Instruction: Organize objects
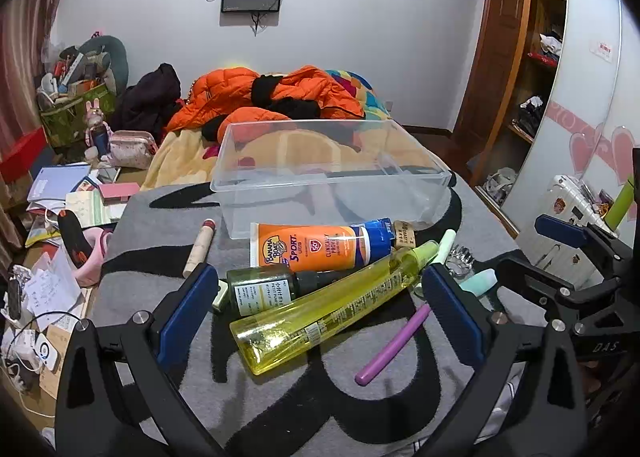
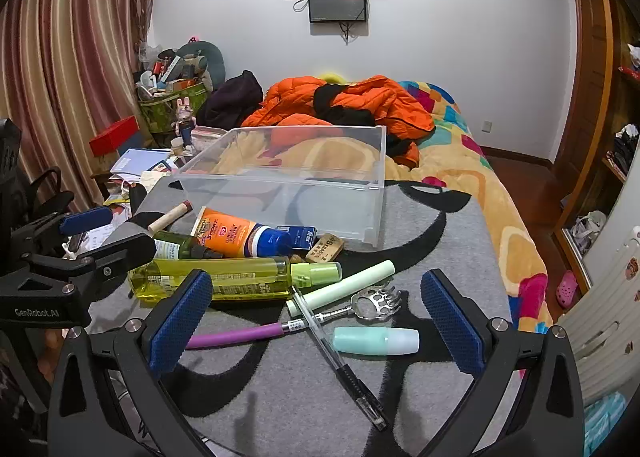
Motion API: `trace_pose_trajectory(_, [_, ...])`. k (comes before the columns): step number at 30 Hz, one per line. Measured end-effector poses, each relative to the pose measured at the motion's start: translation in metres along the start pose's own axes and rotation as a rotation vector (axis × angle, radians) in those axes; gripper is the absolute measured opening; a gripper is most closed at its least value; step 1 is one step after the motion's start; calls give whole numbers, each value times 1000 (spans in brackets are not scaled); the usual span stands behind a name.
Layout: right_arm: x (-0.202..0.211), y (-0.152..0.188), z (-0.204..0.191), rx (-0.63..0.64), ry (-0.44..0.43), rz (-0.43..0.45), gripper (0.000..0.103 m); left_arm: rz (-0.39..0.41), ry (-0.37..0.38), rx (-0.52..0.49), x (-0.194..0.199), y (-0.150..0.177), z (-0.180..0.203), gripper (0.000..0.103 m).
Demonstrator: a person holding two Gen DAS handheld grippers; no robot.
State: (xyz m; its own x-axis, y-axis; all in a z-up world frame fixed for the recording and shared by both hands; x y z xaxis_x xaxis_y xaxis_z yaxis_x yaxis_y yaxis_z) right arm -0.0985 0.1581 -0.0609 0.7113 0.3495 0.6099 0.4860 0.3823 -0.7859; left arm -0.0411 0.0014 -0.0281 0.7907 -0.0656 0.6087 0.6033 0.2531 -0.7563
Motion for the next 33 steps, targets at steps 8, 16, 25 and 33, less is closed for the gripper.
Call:
trace_pose_trajectory(8, [-2, 2, 1, -11, -8, -11, 103, 5, 0, -12, 2, 0, 1, 103])
trace_pose_trajectory(16, [-2, 2, 1, -12, -11, -11, 103, 7, -2, -23, 3, 1, 4, 103])
trace_pose_trajectory(25, [-1, 3, 0, -11, -12, -11, 103, 10, 0, -32, 5, 2, 6, 103])
trace_pose_trajectory(33, [-1, 3, -4, -8, -15, -13, 103, 6, 8, -25, 6, 3, 7, 103])
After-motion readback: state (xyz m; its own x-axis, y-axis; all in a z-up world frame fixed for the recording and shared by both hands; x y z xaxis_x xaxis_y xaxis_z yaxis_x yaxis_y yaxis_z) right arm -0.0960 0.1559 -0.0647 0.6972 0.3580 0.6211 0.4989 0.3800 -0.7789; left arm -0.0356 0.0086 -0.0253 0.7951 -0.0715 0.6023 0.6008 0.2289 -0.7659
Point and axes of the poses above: each gripper's, at about its wrist camera, not at the fingertips, and x roughly against the way its jaws point, z to its right, y to its underside, the point moved 6 cm from there along -x, roughly the way its jaws point, and after that the axes turned 10 degrees about x, right-handed, at the moved point
